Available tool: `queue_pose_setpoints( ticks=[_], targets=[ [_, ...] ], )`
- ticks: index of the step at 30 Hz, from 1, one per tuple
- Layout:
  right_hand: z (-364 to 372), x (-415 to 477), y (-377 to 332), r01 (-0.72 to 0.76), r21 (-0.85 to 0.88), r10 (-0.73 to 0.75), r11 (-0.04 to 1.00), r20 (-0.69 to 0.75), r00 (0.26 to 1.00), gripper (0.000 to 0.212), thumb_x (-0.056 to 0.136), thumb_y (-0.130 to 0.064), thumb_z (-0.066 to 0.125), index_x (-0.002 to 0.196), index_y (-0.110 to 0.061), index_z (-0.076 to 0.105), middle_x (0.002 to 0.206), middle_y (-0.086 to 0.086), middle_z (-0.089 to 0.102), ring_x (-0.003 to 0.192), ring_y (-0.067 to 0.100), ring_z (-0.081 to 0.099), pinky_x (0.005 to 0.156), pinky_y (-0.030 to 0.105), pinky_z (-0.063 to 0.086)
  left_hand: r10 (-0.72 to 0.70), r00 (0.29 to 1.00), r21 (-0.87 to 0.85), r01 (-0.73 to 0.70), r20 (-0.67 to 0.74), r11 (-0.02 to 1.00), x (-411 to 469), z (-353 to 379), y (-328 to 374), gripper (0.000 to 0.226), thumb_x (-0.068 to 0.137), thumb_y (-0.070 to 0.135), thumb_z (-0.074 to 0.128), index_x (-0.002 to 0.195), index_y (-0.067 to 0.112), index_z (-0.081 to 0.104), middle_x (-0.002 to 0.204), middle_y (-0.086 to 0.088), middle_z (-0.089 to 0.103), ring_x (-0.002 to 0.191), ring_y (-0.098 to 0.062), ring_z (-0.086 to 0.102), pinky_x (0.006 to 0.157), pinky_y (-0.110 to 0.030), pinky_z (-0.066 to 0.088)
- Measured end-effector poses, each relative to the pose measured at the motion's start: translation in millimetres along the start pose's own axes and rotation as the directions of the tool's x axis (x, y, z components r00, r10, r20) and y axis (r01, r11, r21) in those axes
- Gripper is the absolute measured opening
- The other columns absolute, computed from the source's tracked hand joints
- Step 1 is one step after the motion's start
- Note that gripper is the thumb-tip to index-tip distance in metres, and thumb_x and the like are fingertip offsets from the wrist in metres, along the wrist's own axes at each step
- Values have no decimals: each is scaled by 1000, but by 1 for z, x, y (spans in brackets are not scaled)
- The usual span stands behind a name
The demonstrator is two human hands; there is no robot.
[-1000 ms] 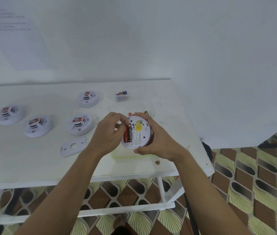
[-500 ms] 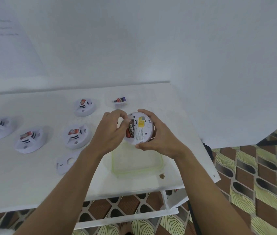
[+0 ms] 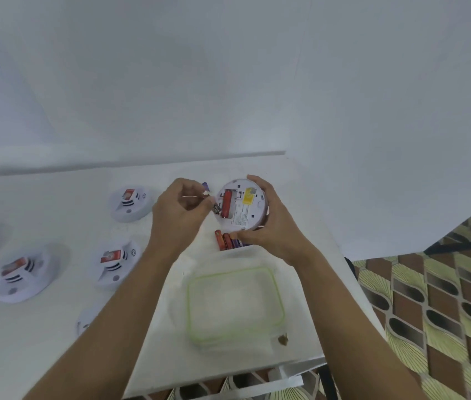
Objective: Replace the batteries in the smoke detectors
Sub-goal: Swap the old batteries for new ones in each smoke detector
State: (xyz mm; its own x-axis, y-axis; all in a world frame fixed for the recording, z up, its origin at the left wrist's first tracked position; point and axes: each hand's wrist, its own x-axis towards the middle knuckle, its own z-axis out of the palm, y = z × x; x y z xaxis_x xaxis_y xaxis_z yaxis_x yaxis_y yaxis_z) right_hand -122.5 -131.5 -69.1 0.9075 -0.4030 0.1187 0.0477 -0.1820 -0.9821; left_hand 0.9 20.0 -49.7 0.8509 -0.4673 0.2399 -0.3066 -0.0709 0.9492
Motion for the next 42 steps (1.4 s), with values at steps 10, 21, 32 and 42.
queue_pose_setpoints(
  ticks=[10, 21, 32, 42],
  targets=[
    [-12, 13, 7, -1, -31, -3, 1000, -134, 991, 100, 70, 13, 81, 147, -30, 35, 134, -11, 54, 121, 3, 55, 89, 28, 57, -246, 865, 790, -238, 437, 566, 21, 20, -17, 19, 85, 23, 74, 87, 6, 64, 89, -3, 62, 79, -19, 58, 63, -25, 48],
    [-18, 8, 8, -48, -24, 47, 999, -59, 997, 100, 69, 10, 83, 145, -36, 38, 131, -15, 55, 124, 14, 55, 86, 32, 59, -66, 936, 701, -210, 345, 681, 34, 10, -12, 13, 95, 22, 55, 94, 16, 67, 95, 2, 67, 84, -16, 60, 76, -28, 47],
    [-10, 12, 6, -69, -15, 70, 998, 46, 997, 99, 68, 14, 82, 145, -32, 42, 132, -5, 59, 120, 19, 61, 87, 45, 61, 408, 721, 276, -628, 560, 728, 33, 0, -14, 22, 73, 1, 75, 93, 10, 76, 120, -9, 69, 105, -14, 65, 71, -12, 56],
    [-5, 17, -1, -112, -52, 118, 992, 118, 986, 97, 67, 15, 82, 143, -32, 45, 125, -7, 60, 114, 16, 63, 78, 32, 61, 437, 639, 298, -722, 633, 625, 41, -15, -22, 22, 72, 21, 72, 93, 18, 78, 92, -3, 77, 57, -8, 64, 54, -22, 53]
  ],
)
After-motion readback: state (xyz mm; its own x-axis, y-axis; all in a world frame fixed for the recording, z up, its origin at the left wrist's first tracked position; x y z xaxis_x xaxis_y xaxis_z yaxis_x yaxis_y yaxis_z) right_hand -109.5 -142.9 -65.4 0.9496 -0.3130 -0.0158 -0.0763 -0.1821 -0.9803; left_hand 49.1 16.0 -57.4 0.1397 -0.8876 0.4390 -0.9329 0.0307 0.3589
